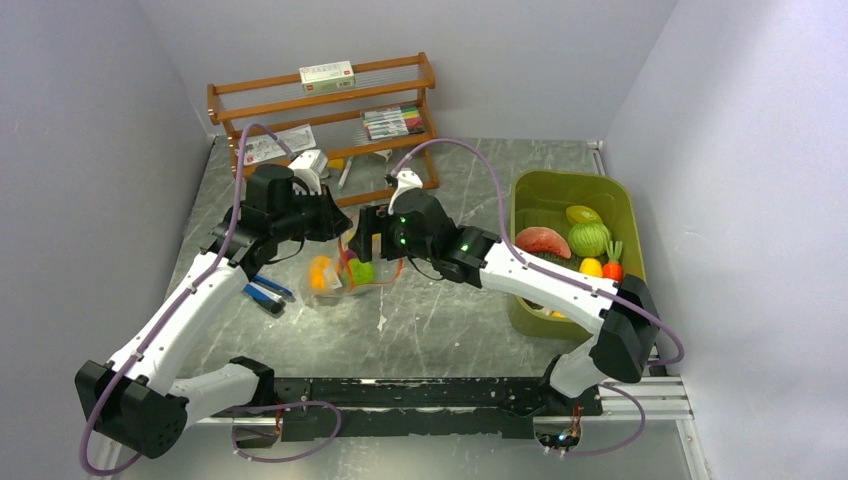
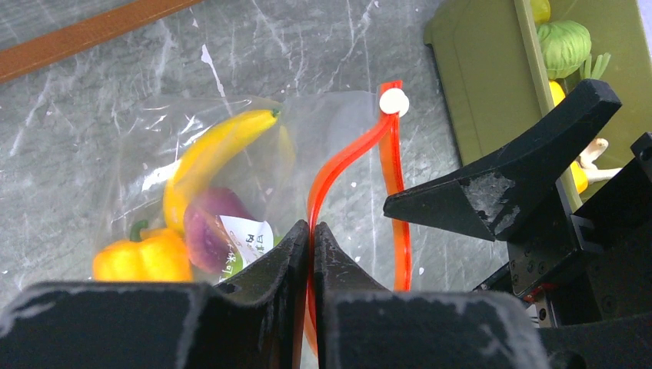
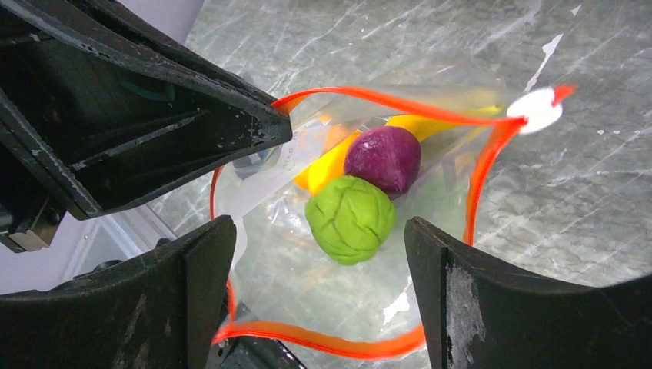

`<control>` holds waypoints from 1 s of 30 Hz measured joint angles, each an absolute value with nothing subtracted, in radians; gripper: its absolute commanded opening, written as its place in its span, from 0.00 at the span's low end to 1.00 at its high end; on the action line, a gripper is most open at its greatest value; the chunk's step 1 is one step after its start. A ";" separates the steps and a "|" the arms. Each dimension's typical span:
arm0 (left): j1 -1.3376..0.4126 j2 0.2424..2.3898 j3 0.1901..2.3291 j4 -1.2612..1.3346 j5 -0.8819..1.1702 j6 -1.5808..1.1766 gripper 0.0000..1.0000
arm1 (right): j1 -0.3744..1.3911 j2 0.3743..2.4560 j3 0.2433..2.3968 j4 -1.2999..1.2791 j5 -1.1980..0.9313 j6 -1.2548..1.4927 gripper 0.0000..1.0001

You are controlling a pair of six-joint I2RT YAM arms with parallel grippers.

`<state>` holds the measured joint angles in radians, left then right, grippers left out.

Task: Place the food in the zip-top bag and seal the zipper
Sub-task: Place the fake vegetable in the zipper food storage bag, then pick up the fake vegetable from the bin.

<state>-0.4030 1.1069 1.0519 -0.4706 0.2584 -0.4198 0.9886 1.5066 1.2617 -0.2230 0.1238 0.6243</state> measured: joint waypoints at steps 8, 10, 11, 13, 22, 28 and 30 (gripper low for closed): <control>-0.403 1.105 1.052 -0.473 0.258 -0.419 0.07 | 0.990 1.501 1.270 -0.227 0.129 0.621 0.79; -0.403 1.105 1.052 -0.474 0.258 -0.419 0.07 | 0.990 1.499 1.279 -0.232 0.129 0.620 0.78; -0.403 1.105 1.052 -0.475 0.258 -0.419 0.07 | 0.990 1.497 1.286 -0.236 0.132 0.620 0.78; -0.403 1.105 1.052 -0.477 0.257 -0.419 0.07 | 0.990 1.492 1.299 -0.250 0.144 0.620 0.78; -0.403 1.092 1.050 -0.480 0.253 -0.419 0.07 | 0.990 1.391 1.337 -0.345 0.286 0.541 0.78; -0.403 1.080 1.041 -0.483 0.253 -0.418 0.07 | 0.986 1.304 1.357 -0.434 0.473 0.427 0.77; -0.403 1.079 1.039 -0.483 0.253 -0.418 0.07 | 0.979 1.286 1.358 -0.462 0.523 0.389 0.75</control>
<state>-0.4030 1.0790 1.0386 -0.4831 0.2535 -0.4183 0.9787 1.2861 1.3579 -0.4618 0.5228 0.3893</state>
